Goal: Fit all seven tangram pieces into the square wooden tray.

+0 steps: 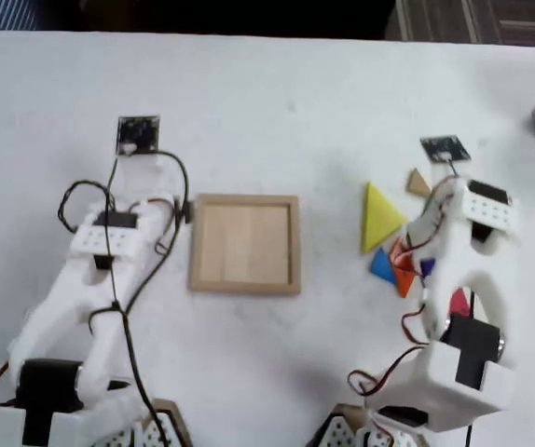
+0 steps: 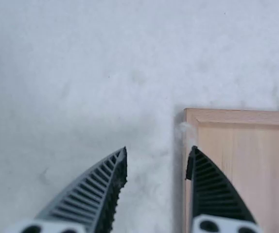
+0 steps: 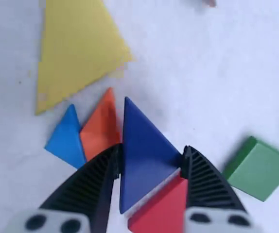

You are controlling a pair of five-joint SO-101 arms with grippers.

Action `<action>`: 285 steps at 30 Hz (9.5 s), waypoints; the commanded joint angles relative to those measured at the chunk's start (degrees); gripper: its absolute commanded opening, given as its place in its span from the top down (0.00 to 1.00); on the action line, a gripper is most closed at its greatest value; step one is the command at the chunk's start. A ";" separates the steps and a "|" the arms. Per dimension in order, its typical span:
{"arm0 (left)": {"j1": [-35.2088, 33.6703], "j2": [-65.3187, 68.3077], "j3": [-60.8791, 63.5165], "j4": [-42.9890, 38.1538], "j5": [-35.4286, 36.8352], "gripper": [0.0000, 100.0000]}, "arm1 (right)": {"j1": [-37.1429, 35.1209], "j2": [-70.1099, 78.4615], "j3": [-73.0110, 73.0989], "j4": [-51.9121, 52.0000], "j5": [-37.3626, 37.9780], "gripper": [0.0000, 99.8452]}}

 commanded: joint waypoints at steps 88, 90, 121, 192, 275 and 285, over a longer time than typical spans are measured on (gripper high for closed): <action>28.00 6.46 -6.15 3.25 -7.12 0.98 | 0.92 -52.97 45.98 -9.89 -16.79 0.92; 28.00 12.70 -10.20 4.57 -7.12 0.98 | 0.92 -52.88 47.30 -11.38 -14.15 0.92; 29.58 32.48 -36.66 11.25 -7.21 0.98 | 0.92 -52.88 50.90 -17.98 -12.57 0.92; 0.84 -4.62 -0.79 3.08 -14.95 0.97 | -7.25 -27.30 11.34 -4.79 -18.55 0.92; 0.84 6.90 -8.79 4.57 -14.95 0.97 | -2.24 -5.58 16.97 -10.33 -4.92 0.80; 0.84 6.90 -8.79 4.66 -14.95 0.97 | -5.49 -5.41 16.70 -12.09 -2.02 0.80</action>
